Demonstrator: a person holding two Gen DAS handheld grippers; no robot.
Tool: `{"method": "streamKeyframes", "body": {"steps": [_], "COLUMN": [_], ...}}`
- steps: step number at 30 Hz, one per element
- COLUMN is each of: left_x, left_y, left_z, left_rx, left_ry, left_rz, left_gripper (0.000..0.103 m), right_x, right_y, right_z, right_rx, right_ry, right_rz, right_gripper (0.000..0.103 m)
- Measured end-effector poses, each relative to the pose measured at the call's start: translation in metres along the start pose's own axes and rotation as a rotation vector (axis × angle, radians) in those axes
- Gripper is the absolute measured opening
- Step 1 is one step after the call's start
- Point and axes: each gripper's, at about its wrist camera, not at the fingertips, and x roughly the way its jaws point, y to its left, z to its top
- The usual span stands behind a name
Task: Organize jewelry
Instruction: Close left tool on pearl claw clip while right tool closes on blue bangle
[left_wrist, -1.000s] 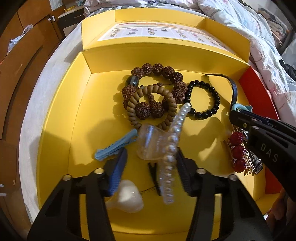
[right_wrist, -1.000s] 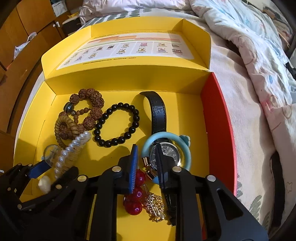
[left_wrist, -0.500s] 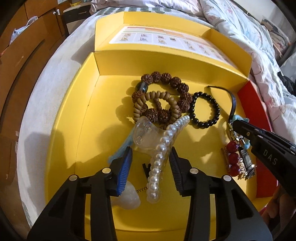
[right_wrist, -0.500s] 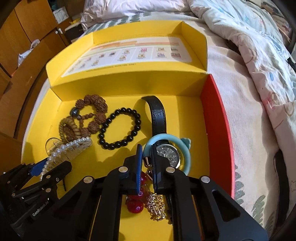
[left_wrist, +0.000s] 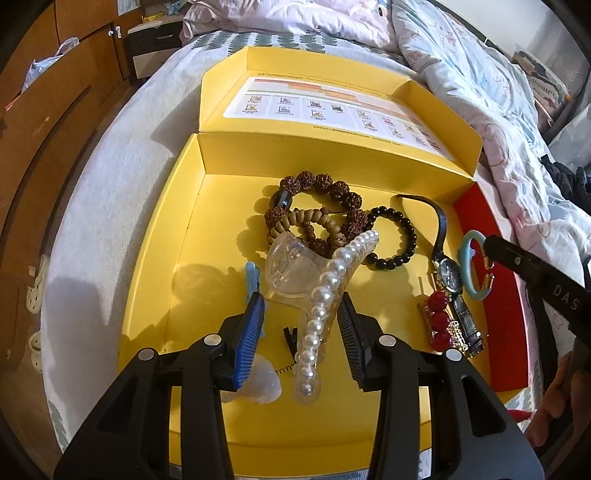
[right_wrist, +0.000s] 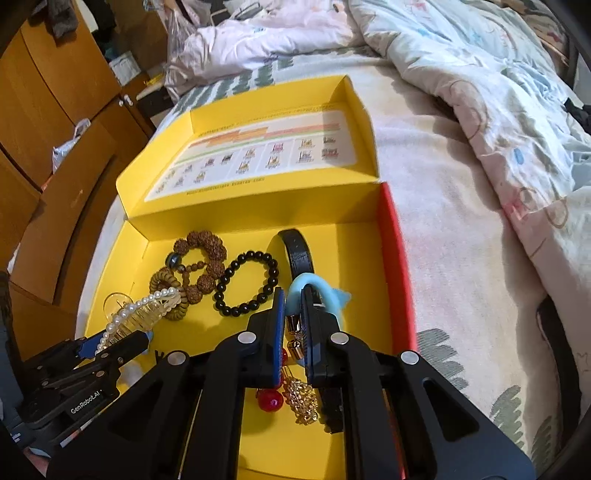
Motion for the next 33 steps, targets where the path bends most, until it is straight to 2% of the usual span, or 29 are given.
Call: {"method": "streamKeyframes", "body": {"steps": [2, 9, 14, 17, 22, 25, 33], "left_x": [-0.004, -0.017, -0.021, -0.020, -0.019, -0.016, -0.014], "left_y": [0.000, 0.001, 0.002, 0.003, 0.003, 0.002, 0.000], "left_z": [-0.001, -0.004, -0.005, -0.005, -0.005, -0.005, -0.006], "left_rx": [0.000, 0.002, -0.003, -0.005, -0.008, -0.006, -0.002], "left_ry": [-0.008, -0.030, -0.033, -0.032, -0.031, -0.025, -0.016], "left_rz": [0.002, -0.004, -0.006, -0.007, -0.013, -0.015, -0.025], "left_gripper": [0.042, 0.042, 0.042, 0.042, 0.042, 0.042, 0.042], "right_x": [-0.007, -0.023, -0.006, 0.007, 0.030, 0.037, 0.045], "right_y": [-0.003, -0.007, 0.006, 0.018, 0.021, 0.021, 0.017], "right_z": [0.000, -0.003, -0.010, -0.013, -0.018, -0.019, -0.014], "right_rx": [0.005, 0.007, -0.047, -0.093, -0.082, -0.080, -0.071], "right_ry": [-0.015, -0.032, 0.025, 0.063, 0.123, 0.128, 0.122], "right_rz": [0.009, 0.029, 0.029, -0.002, -0.030, -0.065, -0.063], "right_gripper": [0.002, 0.002, 0.003, 0.011, 0.012, 0.013, 0.014]}}
